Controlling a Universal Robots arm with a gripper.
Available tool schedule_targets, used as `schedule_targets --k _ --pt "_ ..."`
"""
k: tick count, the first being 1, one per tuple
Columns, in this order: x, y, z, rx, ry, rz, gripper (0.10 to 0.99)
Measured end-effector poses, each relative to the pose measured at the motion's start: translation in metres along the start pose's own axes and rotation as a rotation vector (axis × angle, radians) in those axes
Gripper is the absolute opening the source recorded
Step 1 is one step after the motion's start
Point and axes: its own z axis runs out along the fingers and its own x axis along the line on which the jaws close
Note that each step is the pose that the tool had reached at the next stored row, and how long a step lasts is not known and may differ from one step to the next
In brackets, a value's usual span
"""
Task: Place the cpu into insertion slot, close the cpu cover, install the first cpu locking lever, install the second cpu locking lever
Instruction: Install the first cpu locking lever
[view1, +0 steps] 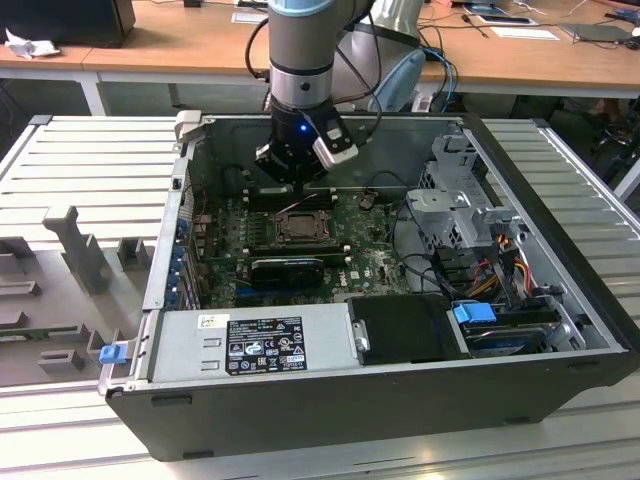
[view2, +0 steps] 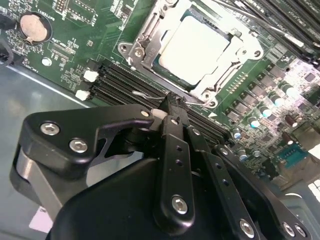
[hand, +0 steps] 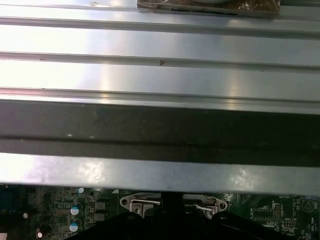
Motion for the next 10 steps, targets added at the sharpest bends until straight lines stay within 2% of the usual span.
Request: schedule_targets --k 10 --pt "-0.0106 0.0029 0.005 0.0 0.0 0.0 0.106"
